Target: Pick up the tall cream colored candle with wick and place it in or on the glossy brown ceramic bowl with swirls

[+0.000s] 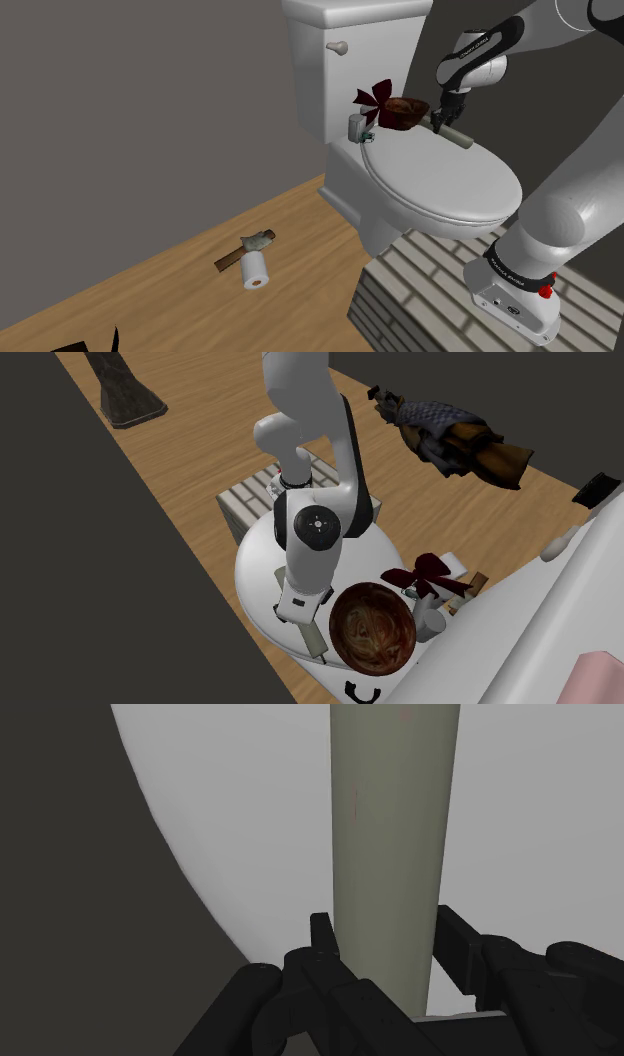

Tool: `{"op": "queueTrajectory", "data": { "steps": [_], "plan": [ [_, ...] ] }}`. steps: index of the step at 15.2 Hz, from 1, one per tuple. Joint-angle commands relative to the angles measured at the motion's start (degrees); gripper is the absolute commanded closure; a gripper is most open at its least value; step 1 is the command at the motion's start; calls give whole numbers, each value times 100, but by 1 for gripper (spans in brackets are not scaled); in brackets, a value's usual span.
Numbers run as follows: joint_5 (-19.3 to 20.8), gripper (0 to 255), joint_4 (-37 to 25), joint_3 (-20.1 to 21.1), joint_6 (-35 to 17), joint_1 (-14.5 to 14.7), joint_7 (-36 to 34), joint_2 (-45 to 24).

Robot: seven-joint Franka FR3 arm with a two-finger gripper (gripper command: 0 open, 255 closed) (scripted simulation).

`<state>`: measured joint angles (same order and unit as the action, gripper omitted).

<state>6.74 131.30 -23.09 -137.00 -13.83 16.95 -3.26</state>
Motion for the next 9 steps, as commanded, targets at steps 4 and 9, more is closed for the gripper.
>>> {"op": "queueTrajectory", "data": {
  "steps": [4,9],
  "plan": [
    [0,255,0,0,1,0,0,-1],
    [42,255,-52,-1,154,8,-20,107]
  ]
}}
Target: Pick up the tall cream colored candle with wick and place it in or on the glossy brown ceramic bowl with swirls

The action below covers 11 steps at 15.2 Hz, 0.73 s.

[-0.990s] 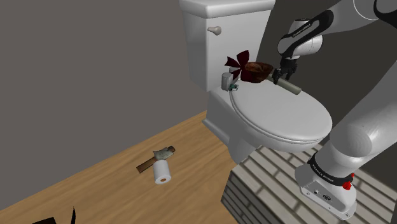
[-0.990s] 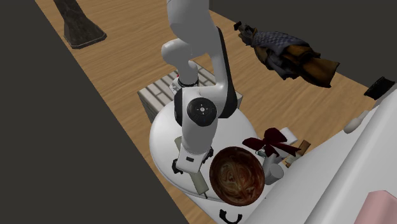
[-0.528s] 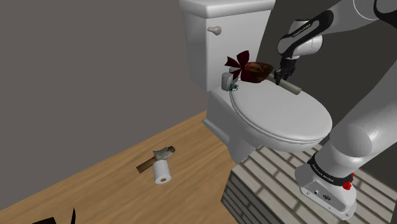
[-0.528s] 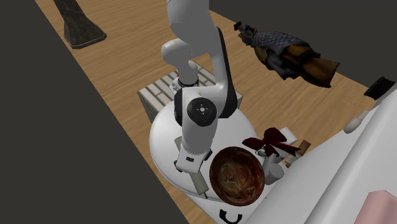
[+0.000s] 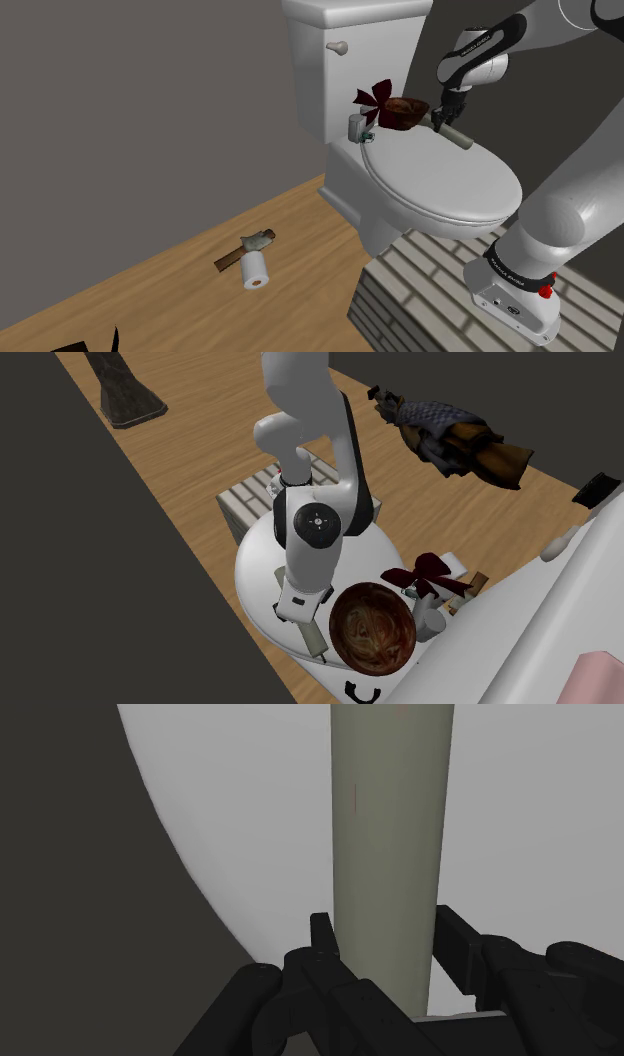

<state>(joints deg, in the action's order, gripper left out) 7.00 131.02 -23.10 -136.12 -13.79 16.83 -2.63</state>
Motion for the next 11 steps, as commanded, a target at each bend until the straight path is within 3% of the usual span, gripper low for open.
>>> {"op": "queueTrajectory", "data": {
  "steps": [1,11],
  "plan": [
    [35,255,-52,1,143,7,-17,97],
    [177,255,-402,26,922,30,-70,549]
  ]
}}
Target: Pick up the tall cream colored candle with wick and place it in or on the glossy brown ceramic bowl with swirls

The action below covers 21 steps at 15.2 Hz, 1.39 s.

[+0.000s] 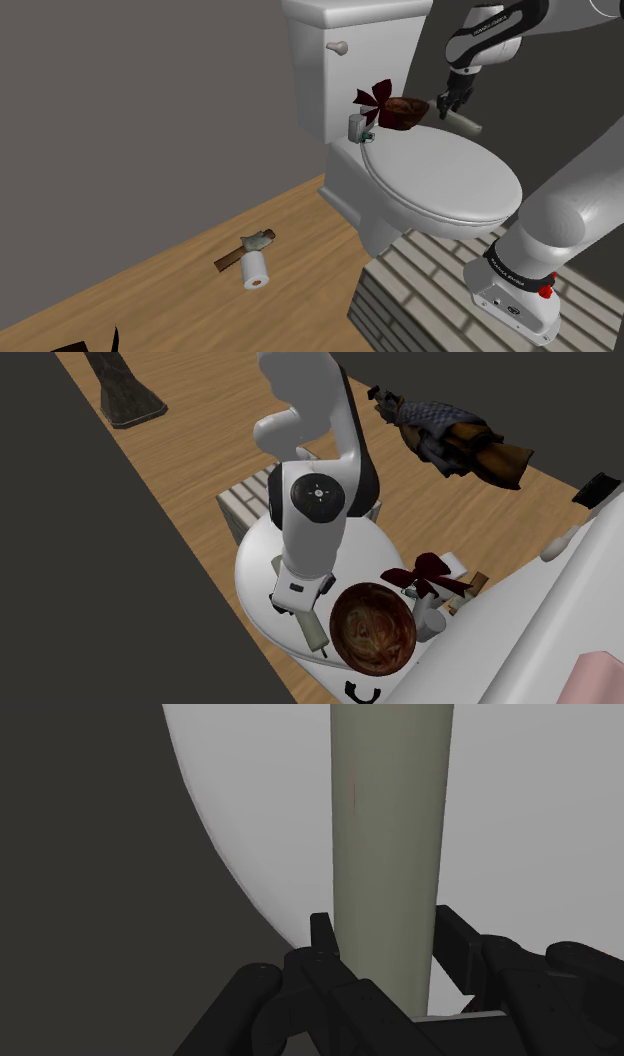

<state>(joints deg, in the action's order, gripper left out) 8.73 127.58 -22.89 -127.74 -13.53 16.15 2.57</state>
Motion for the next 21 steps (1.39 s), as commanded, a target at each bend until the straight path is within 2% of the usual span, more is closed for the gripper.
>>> {"op": "queueTrajectory", "data": {
  "steps": [1,21],
  "plan": [
    [14,255,-99,10,162,6,-4,67],
    [86,255,-1181,105,1703,47,35,549]
  ]
}}
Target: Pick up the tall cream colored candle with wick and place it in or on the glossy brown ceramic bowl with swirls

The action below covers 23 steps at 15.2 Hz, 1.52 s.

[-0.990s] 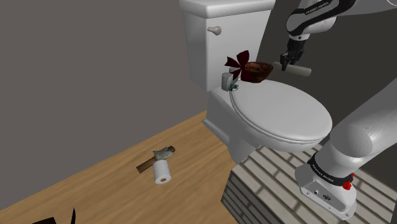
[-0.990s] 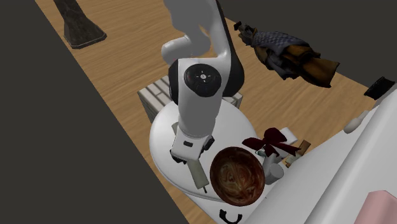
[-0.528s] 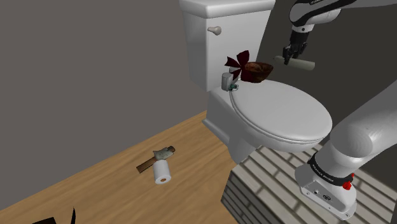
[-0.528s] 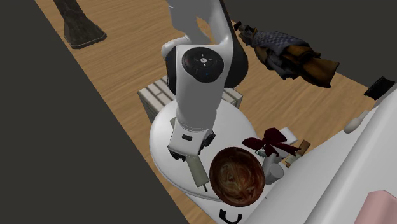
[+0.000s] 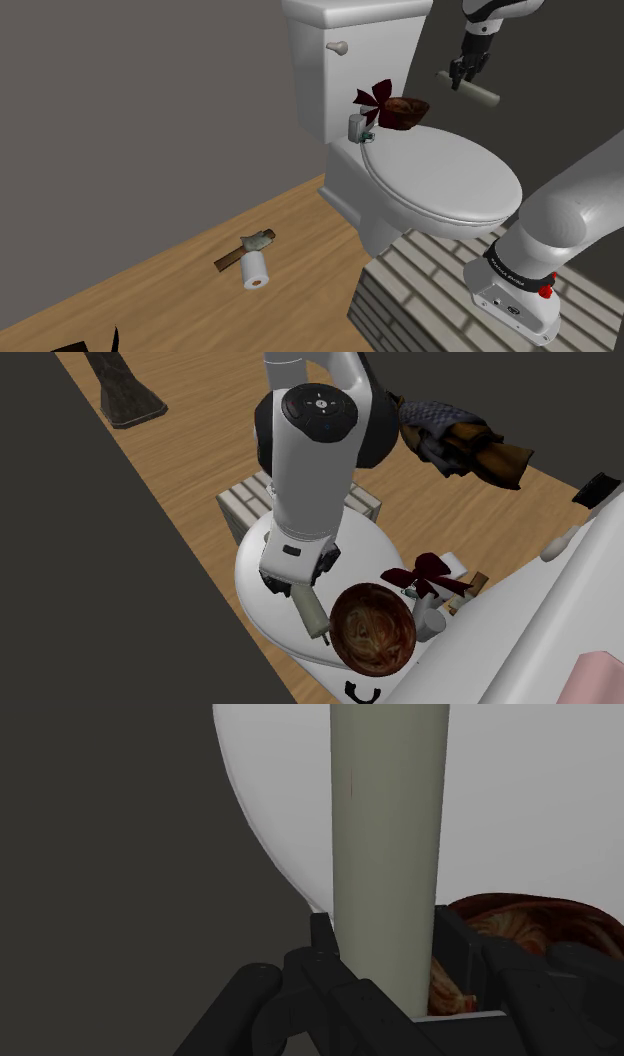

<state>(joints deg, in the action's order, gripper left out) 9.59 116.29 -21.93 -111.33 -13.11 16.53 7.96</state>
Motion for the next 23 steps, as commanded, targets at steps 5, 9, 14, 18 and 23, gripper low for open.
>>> {"op": "queueTrajectory", "data": {
  "steps": [5,9,14,18,23],
  "plan": [
    [-129,255,-518,190,289,174,-273,-285],
    [-292,255,-1087,399,451,378,-618,-758],
    [-474,255,-1942,615,714,596,-993,-1419],
    [-471,255,-1655,615,412,596,-1018,-1435],
    [-474,255,-1330,615,40,592,-1045,-1484]
  ]
}}
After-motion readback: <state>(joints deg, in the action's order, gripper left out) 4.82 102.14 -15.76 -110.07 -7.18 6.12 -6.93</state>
